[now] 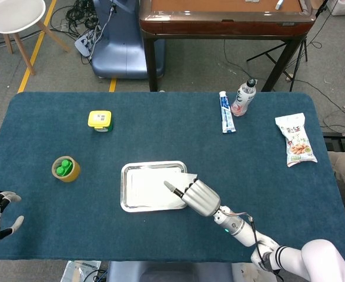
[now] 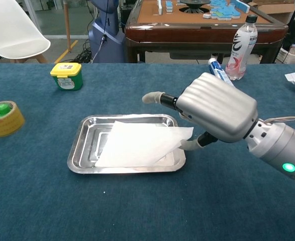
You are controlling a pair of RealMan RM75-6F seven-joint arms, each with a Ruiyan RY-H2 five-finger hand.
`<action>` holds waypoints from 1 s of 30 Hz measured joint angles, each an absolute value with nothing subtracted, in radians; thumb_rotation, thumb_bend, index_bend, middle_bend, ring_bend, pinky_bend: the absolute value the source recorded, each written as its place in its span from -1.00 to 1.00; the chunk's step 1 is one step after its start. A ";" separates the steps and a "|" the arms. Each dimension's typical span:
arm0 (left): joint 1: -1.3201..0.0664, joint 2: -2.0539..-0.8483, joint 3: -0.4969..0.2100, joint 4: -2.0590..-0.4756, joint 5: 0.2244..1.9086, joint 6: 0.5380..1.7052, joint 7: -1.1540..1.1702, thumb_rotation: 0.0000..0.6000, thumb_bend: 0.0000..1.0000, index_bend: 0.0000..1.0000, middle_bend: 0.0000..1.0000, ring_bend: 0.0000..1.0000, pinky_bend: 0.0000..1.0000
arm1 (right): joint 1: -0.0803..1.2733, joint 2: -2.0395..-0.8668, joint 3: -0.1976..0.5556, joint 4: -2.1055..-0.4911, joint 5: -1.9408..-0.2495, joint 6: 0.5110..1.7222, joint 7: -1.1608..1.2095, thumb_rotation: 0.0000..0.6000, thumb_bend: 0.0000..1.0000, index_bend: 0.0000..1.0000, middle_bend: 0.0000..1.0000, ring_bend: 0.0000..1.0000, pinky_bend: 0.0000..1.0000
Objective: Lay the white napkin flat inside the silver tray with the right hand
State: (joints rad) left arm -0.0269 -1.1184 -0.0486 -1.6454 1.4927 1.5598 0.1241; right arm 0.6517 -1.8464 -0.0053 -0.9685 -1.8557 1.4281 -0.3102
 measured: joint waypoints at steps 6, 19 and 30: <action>-0.027 -1.116 -0.048 -1.647 1.493 1.557 0.120 1.00 -0.55 -0.19 -0.30 -0.54 -0.03 | 0.648 -1.803 -0.016 -1.022 -1.849 1.407 -0.317 1.00 -1.00 -0.60 1.00 0.86 1.00; -0.038 -1.113 -0.038 -1.656 1.508 1.536 0.112 1.00 -0.55 -0.19 -0.30 -0.54 -0.03 | 0.645 -1.703 -0.009 -1.170 -1.856 1.409 -0.338 1.00 -1.00 -0.64 1.00 0.70 1.00; -0.056 -1.096 -0.014 -1.656 1.558 1.511 0.082 1.00 -0.55 -0.19 -0.30 -0.54 -0.04 | 0.659 -1.573 -0.002 -1.337 -1.823 1.293 -0.415 1.00 -1.00 -0.64 0.97 0.69 1.00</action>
State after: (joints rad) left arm -0.0562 -1.0957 -0.0144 -1.6561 1.5583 1.5109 0.0819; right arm 0.6587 -1.5730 -0.0023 -1.3374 -1.8229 1.2930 -0.4152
